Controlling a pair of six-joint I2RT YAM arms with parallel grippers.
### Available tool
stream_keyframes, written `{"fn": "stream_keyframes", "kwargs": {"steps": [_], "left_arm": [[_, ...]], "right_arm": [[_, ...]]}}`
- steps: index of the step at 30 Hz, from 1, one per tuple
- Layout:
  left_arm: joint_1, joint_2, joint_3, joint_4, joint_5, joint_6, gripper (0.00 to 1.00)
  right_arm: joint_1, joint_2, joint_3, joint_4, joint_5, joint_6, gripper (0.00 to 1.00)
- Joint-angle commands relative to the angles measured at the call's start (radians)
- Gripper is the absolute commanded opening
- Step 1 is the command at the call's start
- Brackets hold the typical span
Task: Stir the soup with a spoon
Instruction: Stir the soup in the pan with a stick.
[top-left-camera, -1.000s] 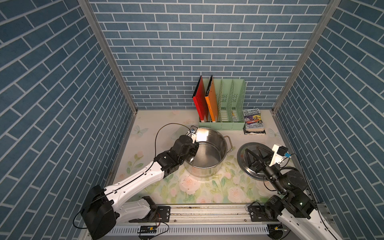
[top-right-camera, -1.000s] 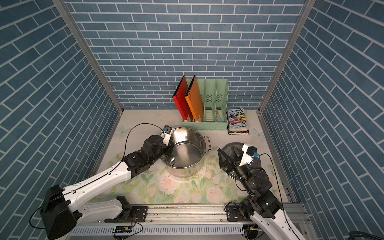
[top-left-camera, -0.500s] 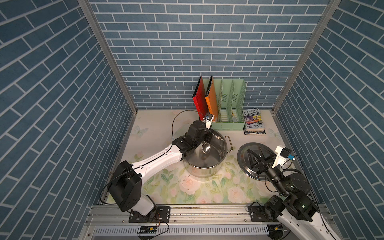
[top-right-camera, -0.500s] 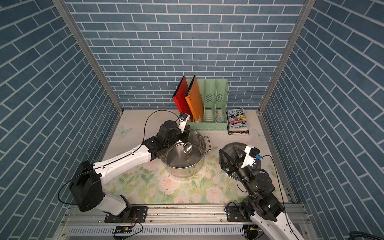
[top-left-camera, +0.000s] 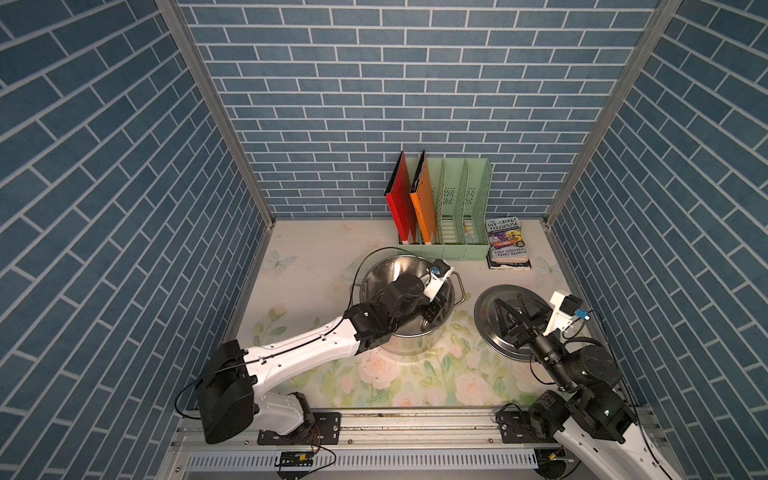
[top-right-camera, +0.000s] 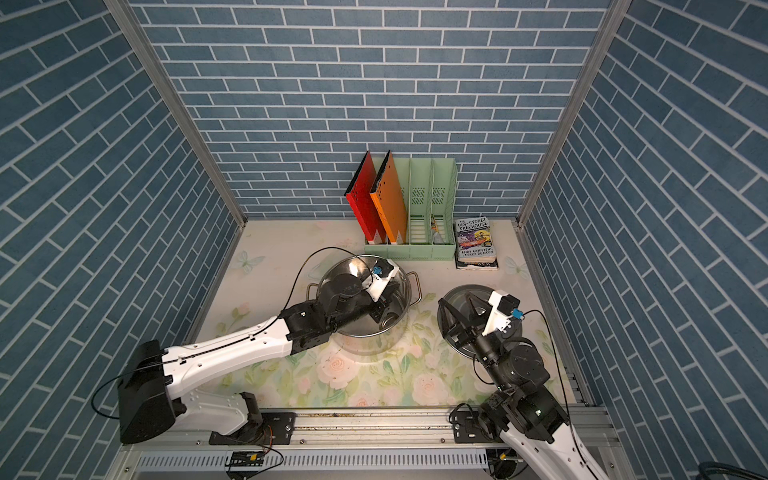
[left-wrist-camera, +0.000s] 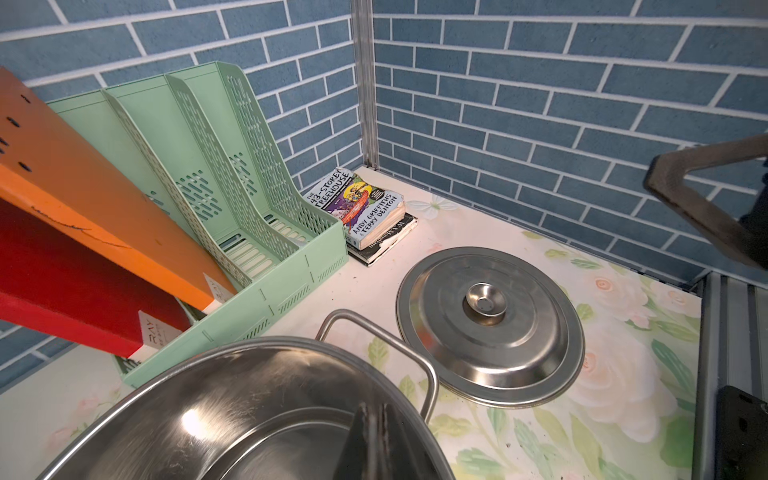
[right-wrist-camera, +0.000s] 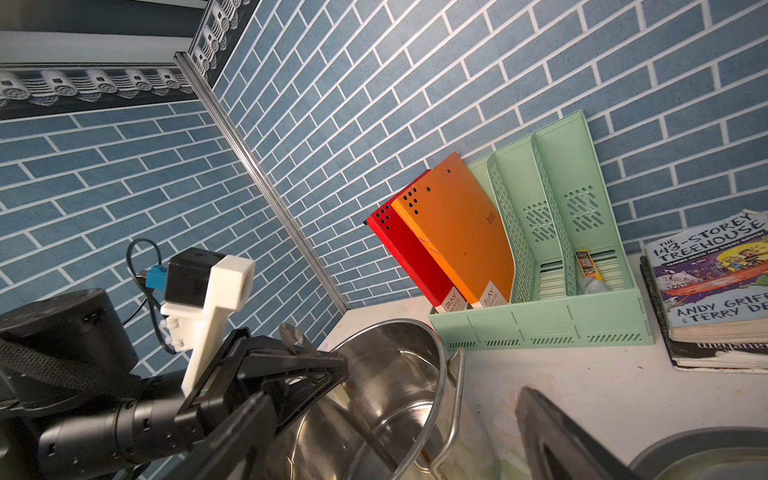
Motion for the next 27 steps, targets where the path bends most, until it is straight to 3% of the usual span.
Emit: {"fn": "stream_keyframes", "kwargs": {"steps": [1, 6, 13, 18, 27], "left_arm": [[-0.017, -0.093, -0.059, -0.061, -0.058, -0.033, 0.0], [-0.014, -0.222, -0.144, -0.178, -0.208, -0.077, 0.0], [0.156, -0.255, -0.154, -0.205, -0.271, -0.128, 0.0], [0.277, -0.156, -0.127, -0.067, -0.198, -0.107, 0.0], [0.288, 0.077, 0.05, 0.145, -0.007, -0.048, 0.0]], "right_arm": [[0.003, 0.006, 0.02, 0.015, 0.001, 0.008, 0.95], [0.002, 0.029, 0.021, 0.037, -0.008, 0.006, 0.95], [0.003, 0.061, 0.018, 0.073, -0.025, 0.01, 0.95], [0.003, 0.052, 0.018, 0.068, -0.02, 0.01, 0.95], [0.003, 0.035, 0.024, 0.045, -0.013, 0.005, 0.95]]}}
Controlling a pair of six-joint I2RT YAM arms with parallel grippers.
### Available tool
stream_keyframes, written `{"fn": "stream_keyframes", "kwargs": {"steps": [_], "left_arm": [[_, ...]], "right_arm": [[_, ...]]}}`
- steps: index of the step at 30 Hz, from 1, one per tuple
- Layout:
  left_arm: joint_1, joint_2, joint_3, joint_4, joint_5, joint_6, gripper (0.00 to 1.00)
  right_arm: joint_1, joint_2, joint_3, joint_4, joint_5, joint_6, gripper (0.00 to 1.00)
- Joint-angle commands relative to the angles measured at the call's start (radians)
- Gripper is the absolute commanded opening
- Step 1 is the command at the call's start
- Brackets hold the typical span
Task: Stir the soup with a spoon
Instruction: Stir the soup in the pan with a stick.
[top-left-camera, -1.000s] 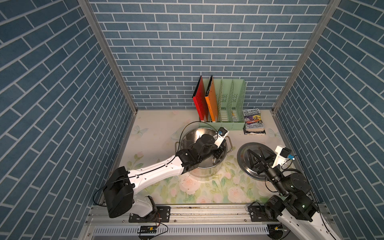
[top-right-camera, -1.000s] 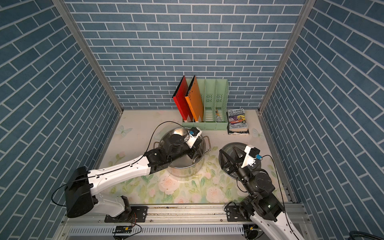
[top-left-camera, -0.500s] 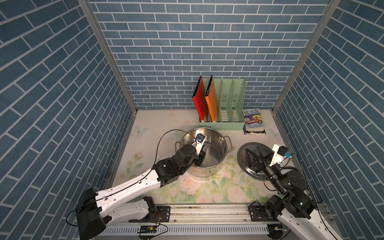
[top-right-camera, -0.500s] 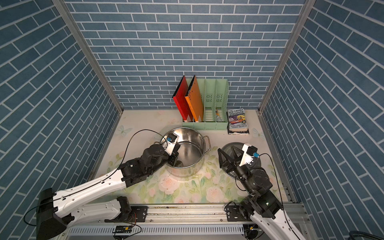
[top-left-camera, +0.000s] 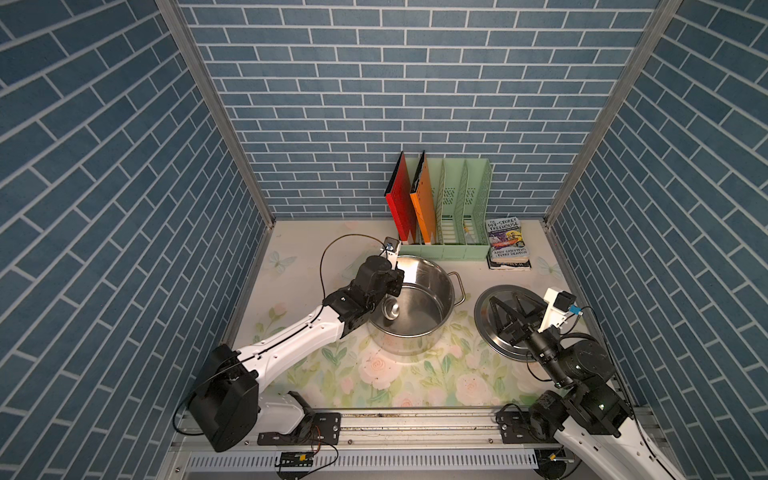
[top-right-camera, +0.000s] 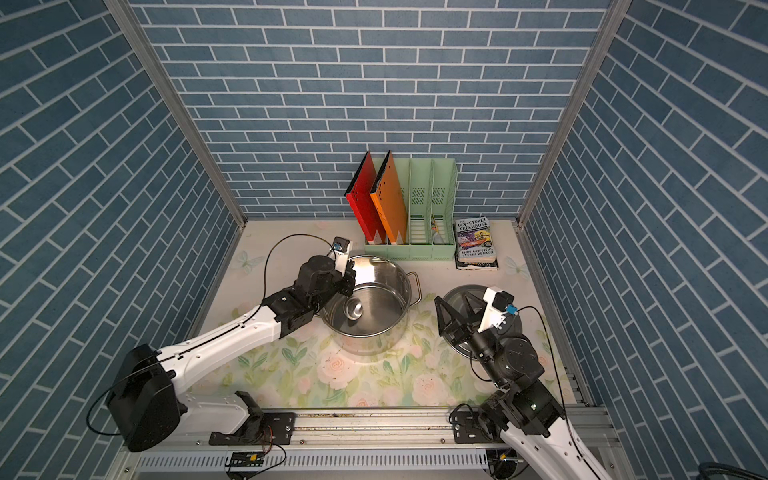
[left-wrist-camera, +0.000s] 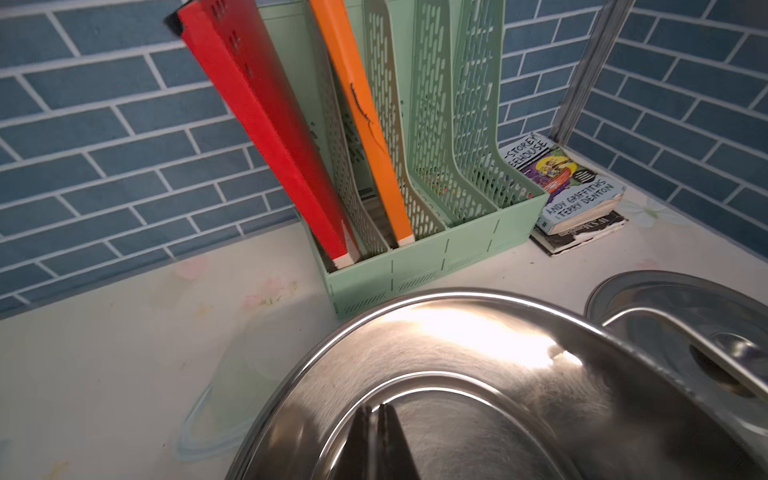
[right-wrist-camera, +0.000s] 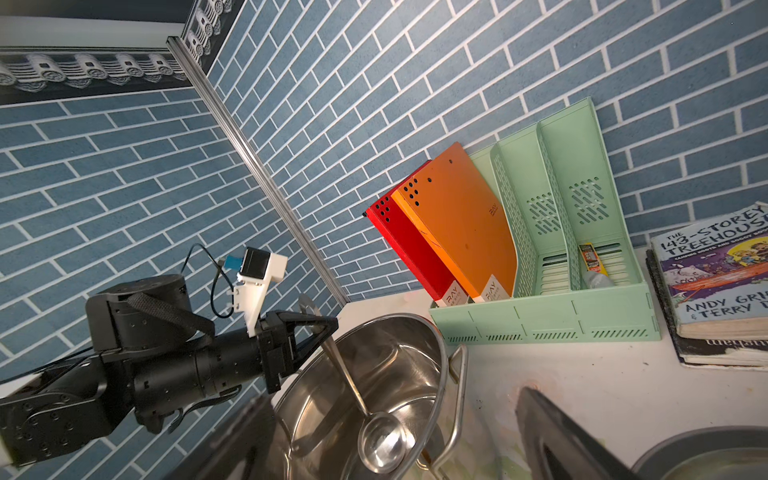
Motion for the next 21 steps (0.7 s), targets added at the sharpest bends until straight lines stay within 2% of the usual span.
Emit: {"fn": "stream_keyframes", "kwargs": {"steps": [1, 5, 9, 16, 21], "left_arm": [[-0.001, 0.053, 0.082, 0.154, 0.12, 0.031, 0.0], [-0.037, 0.121, 0.138, 0.205, 0.222, 0.052, 0.0], [-0.117, 0.163, 0.168, 0.193, 0.257, 0.112, 0.0], [-0.24, 0.123, 0.123, 0.145, 0.222, 0.173, 0.0], [-0.292, 0.006, 0.018, 0.068, 0.171, 0.174, 0.0]], "right_arm": [[0.003, -0.023, 0.024, 0.009, 0.001, 0.007, 0.95], [0.003, -0.042, 0.028, -0.012, 0.008, 0.009, 0.95], [0.003, -0.057, 0.03, -0.027, 0.018, 0.004, 0.95], [0.003, -0.056, 0.025, -0.024, 0.017, 0.002, 0.95], [0.003, -0.057, 0.02, -0.019, 0.017, 0.002, 0.95]]}}
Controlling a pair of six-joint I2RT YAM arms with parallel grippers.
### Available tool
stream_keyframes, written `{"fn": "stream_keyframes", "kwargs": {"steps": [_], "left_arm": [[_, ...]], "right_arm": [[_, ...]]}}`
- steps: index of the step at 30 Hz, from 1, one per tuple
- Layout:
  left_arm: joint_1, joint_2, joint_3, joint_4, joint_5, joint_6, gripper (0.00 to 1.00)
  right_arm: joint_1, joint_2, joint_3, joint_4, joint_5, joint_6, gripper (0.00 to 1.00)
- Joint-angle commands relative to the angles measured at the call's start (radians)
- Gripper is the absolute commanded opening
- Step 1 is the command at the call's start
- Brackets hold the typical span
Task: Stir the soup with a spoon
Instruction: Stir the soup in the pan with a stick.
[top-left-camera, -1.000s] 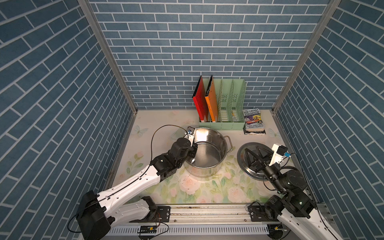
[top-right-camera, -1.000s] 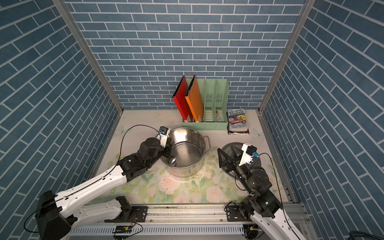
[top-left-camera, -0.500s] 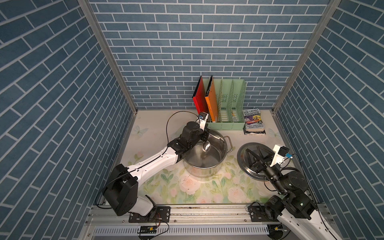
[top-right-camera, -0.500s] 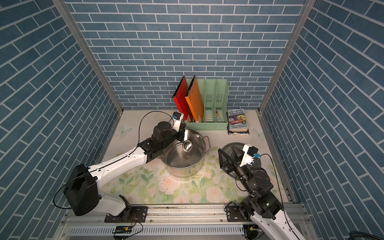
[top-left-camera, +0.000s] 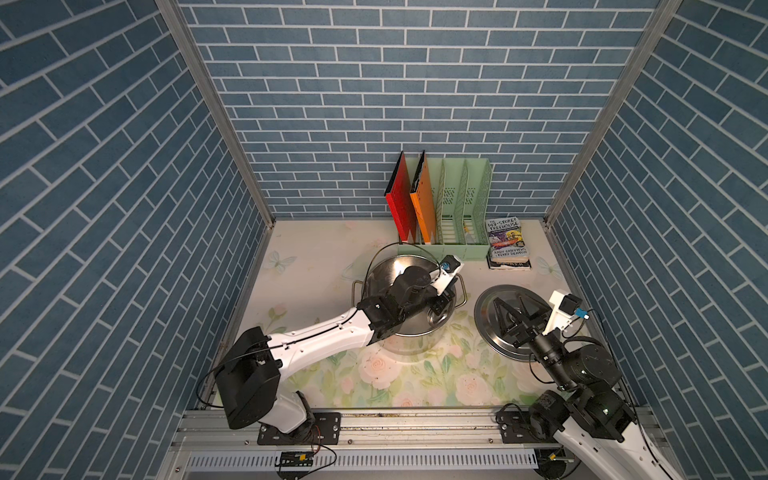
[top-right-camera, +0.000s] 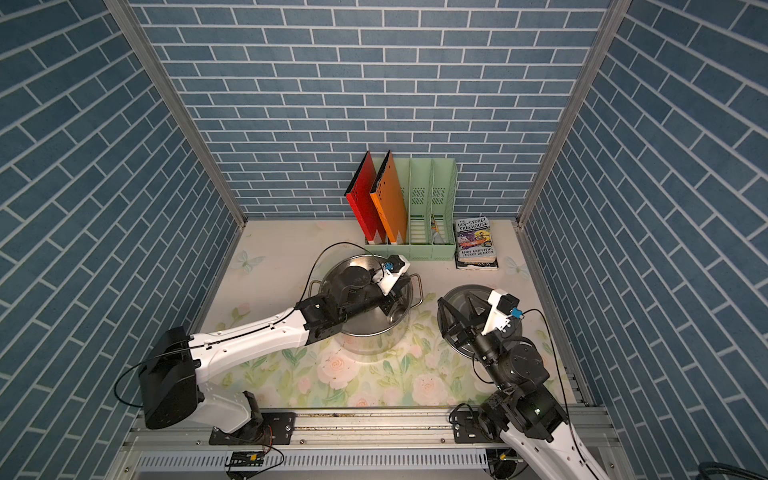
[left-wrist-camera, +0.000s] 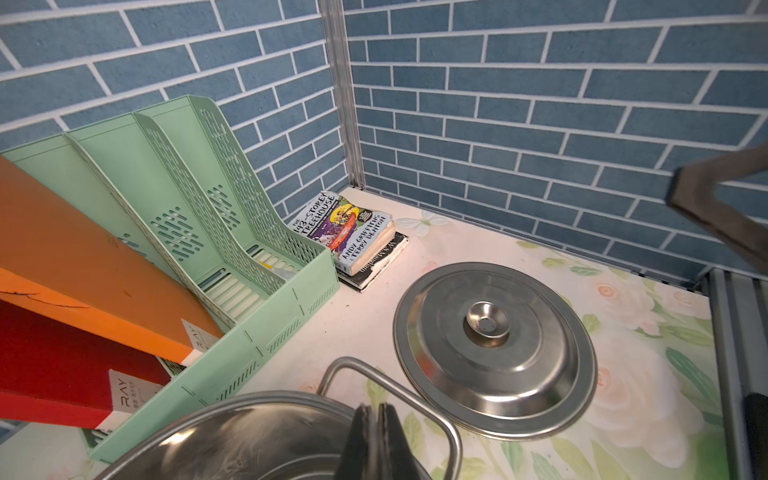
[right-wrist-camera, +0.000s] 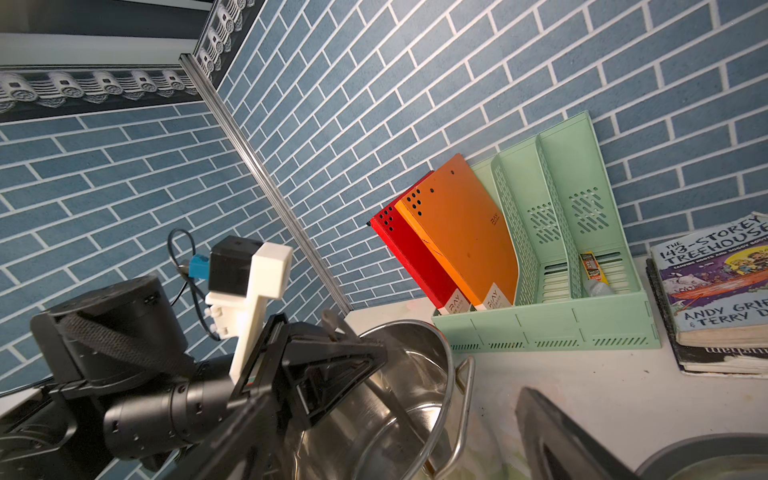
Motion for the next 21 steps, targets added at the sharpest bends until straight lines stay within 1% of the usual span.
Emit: {"fn": "stream_keyframes", "kwargs": {"steps": [1, 6, 9, 11, 16, 21], "left_arm": [[-0.03, -0.092, -0.064, -0.055, -0.039, 0.007, 0.0], [-0.049, -0.239, -0.181, -0.134, -0.104, -0.032, 0.0], [-0.048, -0.329, -0.236, -0.164, -0.189, -0.047, 0.0], [-0.04, -0.363, -0.253, -0.18, -0.257, -0.046, 0.0], [0.033, -0.365, -0.262, -0.143, -0.35, -0.048, 0.0], [0.112, -0.318, -0.233, -0.086, -0.37, -0.046, 0.0]], "right_arm": [[0.003, -0.011, 0.018, -0.001, 0.009, 0.002, 0.95], [0.003, 0.004, 0.01, 0.02, 0.003, 0.004, 0.95], [0.003, 0.023, 0.008, 0.04, -0.004, 0.005, 0.95], [0.003, 0.034, 0.005, 0.056, -0.012, 0.009, 0.95], [0.003, 0.051, 0.007, 0.074, -0.023, 0.014, 0.95], [0.003, 0.047, 0.017, 0.059, -0.015, 0.015, 0.95]]}}
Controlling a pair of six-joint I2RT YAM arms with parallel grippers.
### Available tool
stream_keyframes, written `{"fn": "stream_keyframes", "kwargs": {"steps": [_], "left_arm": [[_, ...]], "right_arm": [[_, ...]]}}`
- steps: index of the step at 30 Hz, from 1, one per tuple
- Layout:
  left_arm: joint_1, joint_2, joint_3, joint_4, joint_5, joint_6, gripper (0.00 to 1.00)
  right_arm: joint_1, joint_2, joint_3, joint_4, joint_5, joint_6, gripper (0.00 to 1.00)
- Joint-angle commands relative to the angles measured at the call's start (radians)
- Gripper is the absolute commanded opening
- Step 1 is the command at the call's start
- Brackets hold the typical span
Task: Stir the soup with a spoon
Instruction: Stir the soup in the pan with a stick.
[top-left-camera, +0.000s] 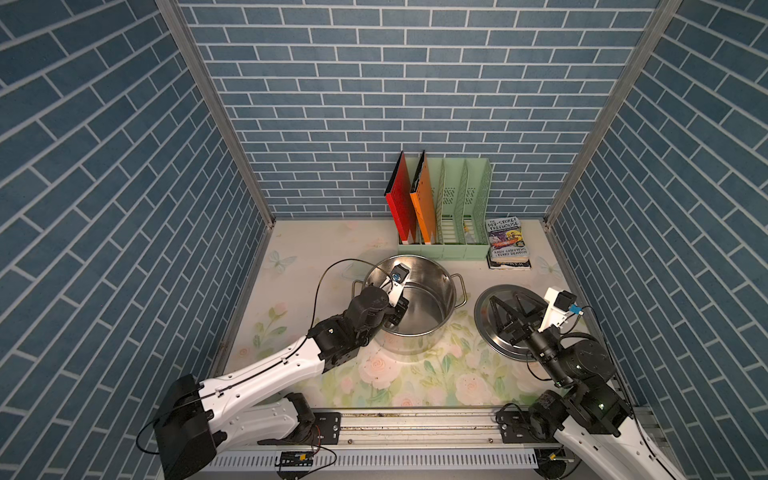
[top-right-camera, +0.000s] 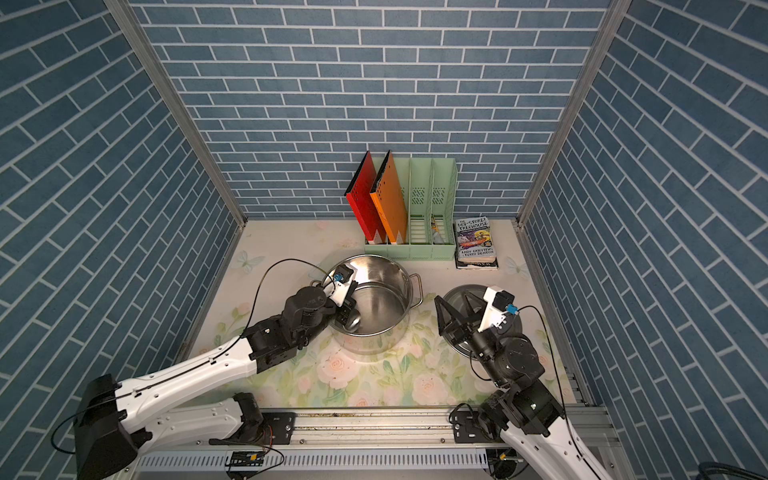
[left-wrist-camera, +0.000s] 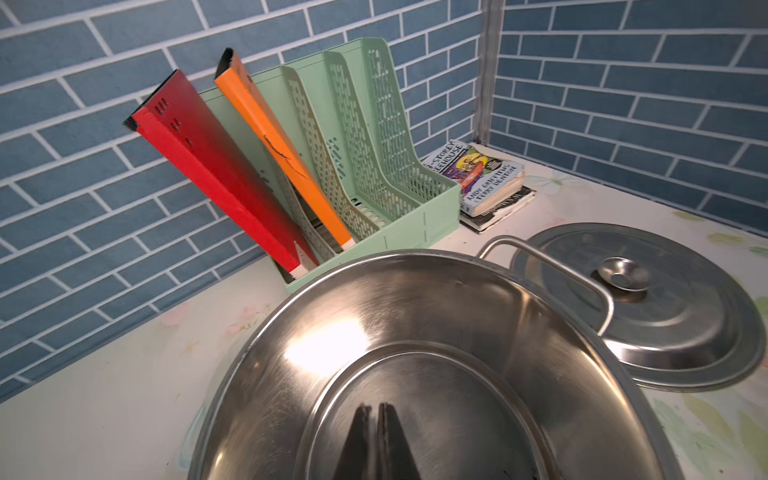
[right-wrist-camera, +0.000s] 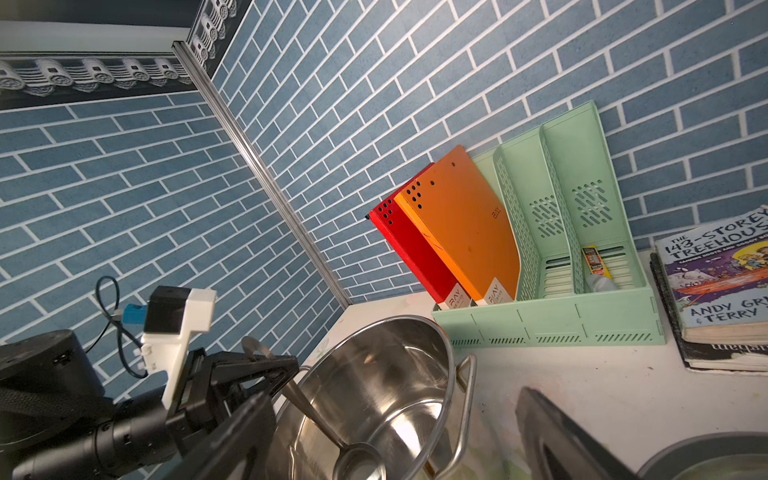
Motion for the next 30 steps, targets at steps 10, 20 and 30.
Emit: {"fn": "stream_keyframes", "kwargs": {"steps": [10, 20, 30], "left_arm": [[0.031, 0.026, 0.122, -0.006, 0.153, 0.104, 0.0], [0.023, -0.062, 0.324, -0.187, 0.287, 0.42, 0.0], [-0.085, -0.135, 0.262, -0.066, 0.384, 0.983, 0.0]], "right_arm": [[0.003, 0.005, 0.063, -0.001, -0.004, 0.009, 0.95], [0.003, 0.114, 0.168, 0.012, -0.096, 0.117, 0.93], [0.003, 0.32, 0.326, -0.184, -0.285, 0.364, 0.89]]}}
